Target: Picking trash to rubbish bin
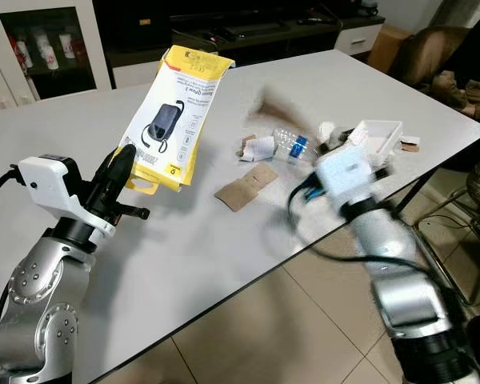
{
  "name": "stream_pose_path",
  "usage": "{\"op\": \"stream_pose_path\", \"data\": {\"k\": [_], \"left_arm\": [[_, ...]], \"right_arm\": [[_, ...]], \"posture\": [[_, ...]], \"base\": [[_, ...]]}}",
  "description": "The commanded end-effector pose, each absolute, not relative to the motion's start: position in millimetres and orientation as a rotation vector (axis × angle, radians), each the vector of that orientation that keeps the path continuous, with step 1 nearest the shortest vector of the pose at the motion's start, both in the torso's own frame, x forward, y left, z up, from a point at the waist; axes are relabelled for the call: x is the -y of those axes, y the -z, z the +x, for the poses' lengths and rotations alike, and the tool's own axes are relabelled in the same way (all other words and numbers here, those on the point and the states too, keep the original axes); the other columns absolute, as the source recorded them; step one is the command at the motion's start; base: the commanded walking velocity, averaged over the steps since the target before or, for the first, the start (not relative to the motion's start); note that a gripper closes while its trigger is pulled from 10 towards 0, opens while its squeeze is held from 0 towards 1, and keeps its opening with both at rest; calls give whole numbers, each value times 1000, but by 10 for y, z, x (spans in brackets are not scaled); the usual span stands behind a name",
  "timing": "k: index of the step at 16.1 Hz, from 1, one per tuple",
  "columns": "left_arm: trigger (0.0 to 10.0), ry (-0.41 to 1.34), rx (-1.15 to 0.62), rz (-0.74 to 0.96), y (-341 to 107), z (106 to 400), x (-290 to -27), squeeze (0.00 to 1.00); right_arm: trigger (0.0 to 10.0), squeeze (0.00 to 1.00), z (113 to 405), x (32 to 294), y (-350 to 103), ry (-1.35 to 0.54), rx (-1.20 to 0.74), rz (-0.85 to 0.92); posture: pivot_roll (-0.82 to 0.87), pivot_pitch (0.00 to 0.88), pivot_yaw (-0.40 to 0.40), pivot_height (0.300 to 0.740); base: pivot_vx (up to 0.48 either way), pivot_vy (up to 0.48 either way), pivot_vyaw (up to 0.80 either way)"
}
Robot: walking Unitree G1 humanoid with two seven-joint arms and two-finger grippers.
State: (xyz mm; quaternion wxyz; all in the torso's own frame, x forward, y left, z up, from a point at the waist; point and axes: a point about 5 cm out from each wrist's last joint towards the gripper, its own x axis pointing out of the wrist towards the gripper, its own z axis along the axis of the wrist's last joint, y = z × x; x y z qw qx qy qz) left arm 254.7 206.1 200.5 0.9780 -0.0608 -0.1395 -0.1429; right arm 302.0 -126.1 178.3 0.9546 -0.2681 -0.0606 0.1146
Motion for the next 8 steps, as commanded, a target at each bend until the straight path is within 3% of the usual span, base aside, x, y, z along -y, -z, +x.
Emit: {"op": "stream_pose_path", "data": {"k": [1, 2, 3, 8], "left_arm": [[0, 290, 275, -122, -1991, 2557, -2027, 0], [0, 289, 273, -121, -1985, 2553, -2022, 0], [0, 287, 271, -122, -1975, 2540, -2017, 0], [0, 291, 264, -126, -1953, 2513, -1998, 0]], "right_arm": [[2353, 0, 3029, 1300, -1701, -257, 65, -583], [7294, 0, 3036, 1318, -1643, -273, 33, -629], [10000, 0, 3040, 1373, -1540, -285, -15, -716], [10000, 0, 3027, 1511, -1310, -353, -109, -949]], "posture": [[44, 15, -83, 740], [46, 16, -86, 740], [49, 15, -90, 740], [51, 8, -90, 740]], "base": [[0, 0, 0], [0, 0, 0], [0, 0, 0], [0, 0, 0]]}}
